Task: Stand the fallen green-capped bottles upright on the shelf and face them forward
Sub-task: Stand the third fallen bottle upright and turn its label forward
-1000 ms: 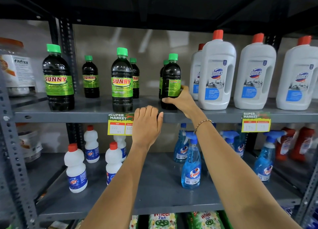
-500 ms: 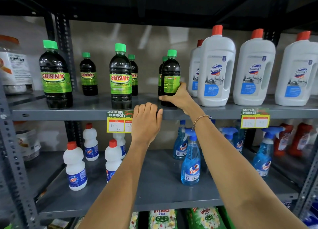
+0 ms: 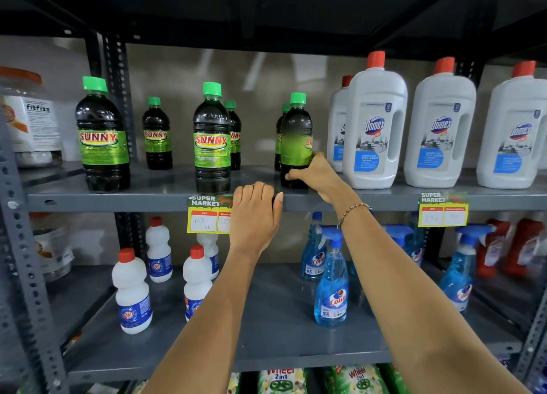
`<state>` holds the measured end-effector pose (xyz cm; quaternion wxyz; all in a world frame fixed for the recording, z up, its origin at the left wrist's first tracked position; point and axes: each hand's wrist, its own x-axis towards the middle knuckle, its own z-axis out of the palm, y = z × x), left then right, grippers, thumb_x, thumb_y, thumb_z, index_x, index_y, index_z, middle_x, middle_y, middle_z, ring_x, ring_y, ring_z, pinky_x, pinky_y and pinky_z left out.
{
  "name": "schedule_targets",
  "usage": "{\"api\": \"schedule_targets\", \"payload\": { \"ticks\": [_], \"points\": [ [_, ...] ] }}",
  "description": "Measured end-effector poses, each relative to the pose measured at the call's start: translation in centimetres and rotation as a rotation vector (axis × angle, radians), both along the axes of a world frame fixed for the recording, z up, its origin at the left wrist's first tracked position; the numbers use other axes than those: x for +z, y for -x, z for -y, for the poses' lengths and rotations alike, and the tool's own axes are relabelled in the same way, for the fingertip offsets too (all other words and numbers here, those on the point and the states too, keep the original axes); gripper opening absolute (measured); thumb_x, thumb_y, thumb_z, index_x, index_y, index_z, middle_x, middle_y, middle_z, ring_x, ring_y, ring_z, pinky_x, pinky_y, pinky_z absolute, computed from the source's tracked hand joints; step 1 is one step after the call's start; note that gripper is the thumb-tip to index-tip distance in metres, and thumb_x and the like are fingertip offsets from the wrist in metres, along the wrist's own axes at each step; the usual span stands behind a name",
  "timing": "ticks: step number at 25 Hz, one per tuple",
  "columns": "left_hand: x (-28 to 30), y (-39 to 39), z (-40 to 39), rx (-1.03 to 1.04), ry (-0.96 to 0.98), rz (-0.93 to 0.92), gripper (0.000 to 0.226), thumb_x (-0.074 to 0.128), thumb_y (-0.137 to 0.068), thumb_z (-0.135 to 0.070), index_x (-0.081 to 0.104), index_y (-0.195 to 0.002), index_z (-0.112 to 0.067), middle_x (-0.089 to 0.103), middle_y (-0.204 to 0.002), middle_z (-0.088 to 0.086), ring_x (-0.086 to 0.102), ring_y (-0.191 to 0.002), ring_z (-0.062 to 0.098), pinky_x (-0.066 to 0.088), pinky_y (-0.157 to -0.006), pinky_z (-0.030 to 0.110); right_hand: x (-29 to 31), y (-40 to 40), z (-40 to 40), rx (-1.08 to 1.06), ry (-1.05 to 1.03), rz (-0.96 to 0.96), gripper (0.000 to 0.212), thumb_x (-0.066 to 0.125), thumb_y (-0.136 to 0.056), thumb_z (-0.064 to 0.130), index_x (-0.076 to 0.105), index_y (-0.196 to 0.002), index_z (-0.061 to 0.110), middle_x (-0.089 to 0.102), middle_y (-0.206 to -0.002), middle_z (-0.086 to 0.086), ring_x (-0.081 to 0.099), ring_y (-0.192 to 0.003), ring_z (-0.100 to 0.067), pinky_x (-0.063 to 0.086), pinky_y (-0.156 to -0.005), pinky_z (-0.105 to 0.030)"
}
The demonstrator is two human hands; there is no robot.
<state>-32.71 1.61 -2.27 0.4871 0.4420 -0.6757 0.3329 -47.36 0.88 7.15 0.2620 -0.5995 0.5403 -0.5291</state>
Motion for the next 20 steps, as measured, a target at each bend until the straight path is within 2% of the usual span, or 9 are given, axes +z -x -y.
{"api": "schedule_targets", "payload": {
  "ticks": [2, 3, 6, 7, 8, 11, 13, 17, 20],
  "points": [
    [0.0, 0.0, 0.0, -0.004, 0.005, -0.001, 0.035, 0.034, -0.100, -0.033, 0.054, -0.084, -0.010, 0.054, -0.081, 0.007, 0.046, -0.073, 0.027, 0.034, -0.078, 0.037, -0.3, -0.1, 0.4, -0.012, 0.028, -0.047, 0.094, 0.090, -0.047, 0.037, 0.045, -0.126, 0.010, 0.064, -0.114, -0.003, 0.062, -0.106, -0.016, 0.053, -0.089, -0.031],
    [0.1, -0.1, 0.0, -0.003, 0.010, 0.001, 0.035, 0.034, -0.100, -0.032, 0.054, -0.084, -0.010, 0.055, -0.081, 0.007, 0.046, -0.073, 0.027, 0.033, -0.078, 0.037, -0.4, -0.1, 0.4, 0.002, 0.023, -0.074, 0.090, 0.089, -0.049, 0.039, 0.049, -0.124, 0.011, 0.066, -0.113, -0.003, 0.063, -0.105, -0.016, 0.053, -0.088, -0.030],
    [0.0, 0.0, 0.0, 0.005, 0.013, 0.005, 0.036, 0.033, -0.100, -0.033, 0.055, -0.085, -0.009, 0.055, -0.081, 0.007, 0.046, -0.073, 0.027, 0.033, -0.078, 0.037, 0.4, -0.1, -0.7, 0.072, -0.029, -0.007, 0.038, 0.070, -0.076, 0.006, 0.056, -0.111, 0.002, 0.065, -0.102, -0.007, 0.059, -0.094, -0.016, 0.045, -0.074, -0.018],
    [0.0, 0.0, -0.1, 0.002, 0.013, 0.003, 0.036, 0.033, -0.101, -0.033, 0.055, -0.085, -0.010, 0.055, -0.081, 0.007, 0.046, -0.073, 0.027, 0.033, -0.078, 0.037, 0.5, 0.2, -0.8, 0.068, -0.031, 0.022, 0.033, 0.064, -0.077, -0.003, 0.054, -0.108, 0.003, 0.064, -0.098, -0.008, 0.058, -0.092, -0.016, 0.044, -0.072, -0.017],
    [0.0, 0.1, 0.0, 0.001, 0.016, 0.002, 0.036, 0.032, -0.101, -0.033, 0.055, -0.085, -0.010, 0.055, -0.081, 0.007, 0.046, -0.073, 0.027, 0.033, -0.078, 0.037, 0.4, 0.4, -0.8, 0.062, -0.023, 0.043, 0.038, 0.065, -0.076, -0.006, 0.051, -0.110, 0.005, 0.063, -0.099, -0.007, 0.059, -0.094, -0.016, 0.044, -0.075, -0.019],
    [0.0, 0.1, 0.1, 0.006, 0.025, -0.003, 0.037, 0.031, -0.101, -0.033, 0.055, -0.084, -0.010, 0.054, -0.080, 0.007, 0.046, -0.073, 0.027, 0.033, -0.078, 0.036, -0.2, 0.2, -0.4, 0.029, 0.027, 0.002, 0.081, 0.081, -0.069, 0.003, 0.034, -0.136, 0.005, 0.057, -0.115, -0.001, 0.056, -0.109, -0.017, 0.046, -0.096, -0.031],
    [0.0, 0.0, 0.1, 0.007, 0.025, -0.003, 0.038, 0.031, -0.101, -0.033, 0.054, -0.084, -0.010, 0.054, -0.080, 0.007, 0.046, -0.072, 0.027, 0.033, -0.077, 0.036, -0.2, 0.1, -0.1, 0.034, 0.030, -0.013, 0.096, 0.083, -0.069, 0.008, 0.023, -0.143, 0.005, 0.052, -0.118, 0.001, 0.051, -0.111, -0.015, 0.043, -0.102, -0.033],
    [0.0, 0.1, 0.1, 0.007, 0.009, -0.002, 0.039, 0.030, -0.101, -0.034, 0.056, -0.085, -0.010, 0.055, -0.081, 0.006, 0.047, -0.073, 0.026, 0.034, -0.078, 0.036, -0.1, 0.5, 0.1, 0.068, 0.023, 0.066, 0.088, 0.080, -0.072, 0.006, 0.027, -0.142, 0.005, 0.053, -0.130, -0.004, 0.053, -0.116, -0.019, 0.043, -0.101, -0.032],
    [0.0, 0.3, 0.1, 0.020, 0.017, -0.020, 0.037, 0.031, -0.101, -0.034, 0.055, -0.084, -0.010, 0.055, -0.080, 0.007, 0.047, -0.073, 0.027, 0.034, -0.078, 0.037, -0.5, 0.2, 0.1, -0.002, 0.062, -0.004, 0.081, 0.082, -0.071, 0.016, 0.032, -0.135, 0.006, 0.053, -0.119, -0.001, 0.053, -0.109, -0.015, 0.044, -0.095, -0.029]
  ]
}}
